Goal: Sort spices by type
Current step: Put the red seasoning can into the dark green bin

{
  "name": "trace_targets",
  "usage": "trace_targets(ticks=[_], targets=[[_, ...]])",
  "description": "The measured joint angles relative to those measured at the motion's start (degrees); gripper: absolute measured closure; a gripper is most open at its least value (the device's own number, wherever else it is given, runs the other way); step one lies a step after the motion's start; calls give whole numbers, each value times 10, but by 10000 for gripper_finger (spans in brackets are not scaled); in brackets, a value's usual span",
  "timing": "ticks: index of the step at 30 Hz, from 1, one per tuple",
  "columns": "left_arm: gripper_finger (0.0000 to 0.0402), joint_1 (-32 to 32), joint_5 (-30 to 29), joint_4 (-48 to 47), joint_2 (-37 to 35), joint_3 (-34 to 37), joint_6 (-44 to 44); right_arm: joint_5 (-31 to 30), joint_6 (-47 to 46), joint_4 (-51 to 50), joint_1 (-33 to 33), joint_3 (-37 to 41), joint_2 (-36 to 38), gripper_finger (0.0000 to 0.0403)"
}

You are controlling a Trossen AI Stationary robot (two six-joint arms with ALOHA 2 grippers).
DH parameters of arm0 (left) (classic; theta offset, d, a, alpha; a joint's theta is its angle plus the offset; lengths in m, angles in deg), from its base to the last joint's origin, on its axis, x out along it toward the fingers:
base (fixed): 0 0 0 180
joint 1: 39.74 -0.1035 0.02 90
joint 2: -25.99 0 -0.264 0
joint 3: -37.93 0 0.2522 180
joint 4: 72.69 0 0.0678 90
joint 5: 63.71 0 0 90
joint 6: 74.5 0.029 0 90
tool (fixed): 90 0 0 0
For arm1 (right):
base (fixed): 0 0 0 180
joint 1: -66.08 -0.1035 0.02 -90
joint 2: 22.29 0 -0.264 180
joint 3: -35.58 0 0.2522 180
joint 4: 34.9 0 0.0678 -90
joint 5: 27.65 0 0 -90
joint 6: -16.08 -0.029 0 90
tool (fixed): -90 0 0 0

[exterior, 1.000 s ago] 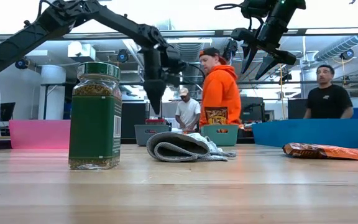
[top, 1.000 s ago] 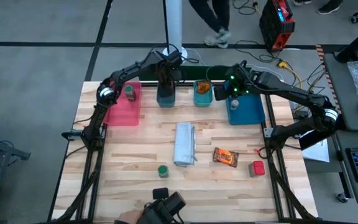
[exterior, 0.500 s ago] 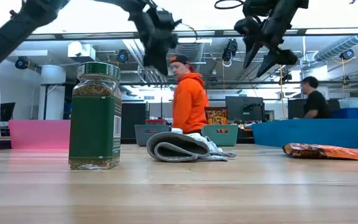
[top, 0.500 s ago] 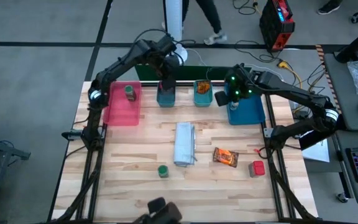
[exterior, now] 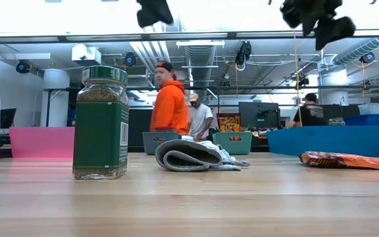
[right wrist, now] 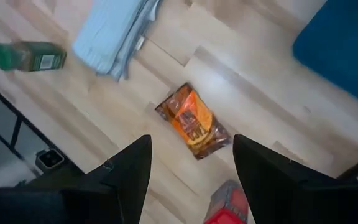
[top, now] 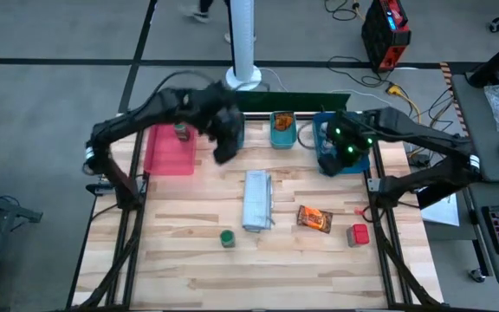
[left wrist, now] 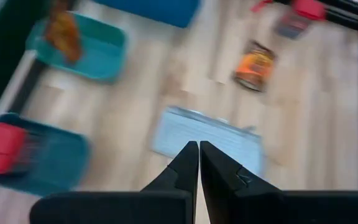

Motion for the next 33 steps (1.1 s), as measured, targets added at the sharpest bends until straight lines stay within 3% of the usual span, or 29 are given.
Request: trace_targets(ticks=[4,11,16,20,22,27,33], targets=[[401,64,-14,52,-79,106,-78,-36,-74,1,-49,10,21,188],[401,122,-123,163,-214,259,-151,-99,-178,16,-113,27,11,188],[401,126,-142,277,-279,348,-151,-171,-136,235,-112,26,-45,188],[401,147,-134,317,-321,414,-159,-107,-128,342,-101,-4,-93,188],[401,158,-134,320,-338,443,-162,-66,-150,311,-98,-32,-112,188],[401,175,-134,322,-372,488,-163,4,-214,109,-128,-103,-144,188],[402,175,-135,326,-390,501,-121,8,-312,-21,-222,-125,-149,188]])
